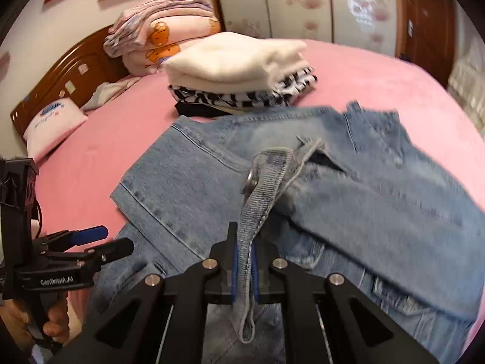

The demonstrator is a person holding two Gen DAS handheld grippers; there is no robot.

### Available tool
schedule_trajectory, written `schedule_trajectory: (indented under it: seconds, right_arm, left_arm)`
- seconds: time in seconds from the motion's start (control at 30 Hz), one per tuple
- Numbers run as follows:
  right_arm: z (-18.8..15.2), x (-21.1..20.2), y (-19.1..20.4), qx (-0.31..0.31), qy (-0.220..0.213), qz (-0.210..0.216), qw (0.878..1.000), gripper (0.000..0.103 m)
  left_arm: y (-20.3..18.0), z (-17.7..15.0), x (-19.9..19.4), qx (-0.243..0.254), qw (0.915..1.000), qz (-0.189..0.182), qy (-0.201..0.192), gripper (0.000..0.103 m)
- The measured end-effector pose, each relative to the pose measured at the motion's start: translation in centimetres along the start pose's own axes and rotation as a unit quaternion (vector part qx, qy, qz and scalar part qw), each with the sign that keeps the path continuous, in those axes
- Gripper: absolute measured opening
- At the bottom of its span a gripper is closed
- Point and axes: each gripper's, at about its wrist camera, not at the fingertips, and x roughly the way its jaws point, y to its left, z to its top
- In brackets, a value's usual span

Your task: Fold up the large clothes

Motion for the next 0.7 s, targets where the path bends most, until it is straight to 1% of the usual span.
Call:
schedule_trajectory:
  seconds: [0.07, 0.2, 0.27, 0.37, 0.47, 0.53, 0.63, 0.7]
  right_arm:
    - [1.5, -1.0, 0.0, -0.009, -0.018, -0.002, 1.0, 0.006]
    - [5.0, -4.1, -1.4, -0.014, -0.077, -0.021, 0.997, 0.005]
    - [6.7, -5.2, -3.2, -0.002, -0.098, -0.038, 0.995, 0.005]
    - [7.9, -5.8, -6.0, 0.023, -0.11, -0.064, 0.992, 0.005]
    - [7.7, -5.8, -9.5, 0.07, -0.102, -0.079, 0.989, 0.005]
    - [6.6, -5.3, -11.9, 0.101, -0.09, -0.091, 0.987, 0.005]
    - [3.8, -3.8, -16.0, 0.159, -0.059, -0.105, 0.98, 0.006]
    - [1.3, -2.2, -18.5, 0.199, -0.026, -0.112, 0.973, 0.006]
  left_arm:
    - [-0.1, 0.2, -0.5, 0.006, 0.9999, 0.004, -0.009, 0.083]
    - [0.0, 0.8, -0.9, 0.013, 0.9995, 0.013, -0.025, 0.083]
    - [0.0, 1.2, -0.9, 0.011, 0.9994, 0.014, -0.029, 0.083]
    - [0.2, 1.6, -0.5, 0.008, 0.9994, 0.012, -0.031, 0.083]
    - [-0.1, 2.3, 0.0, 0.014, 0.9992, 0.013, -0.035, 0.083]
    - [-0.3, 2.9, 0.4, 0.021, 0.9989, 0.017, -0.039, 0.083]
    - [-0.4, 4.2, 1.3, 0.025, 0.9989, 0.012, -0.037, 0.083]
    - [-0.4, 5.2, 2.3, 0.026, 0.9992, 0.003, -0.031, 0.083]
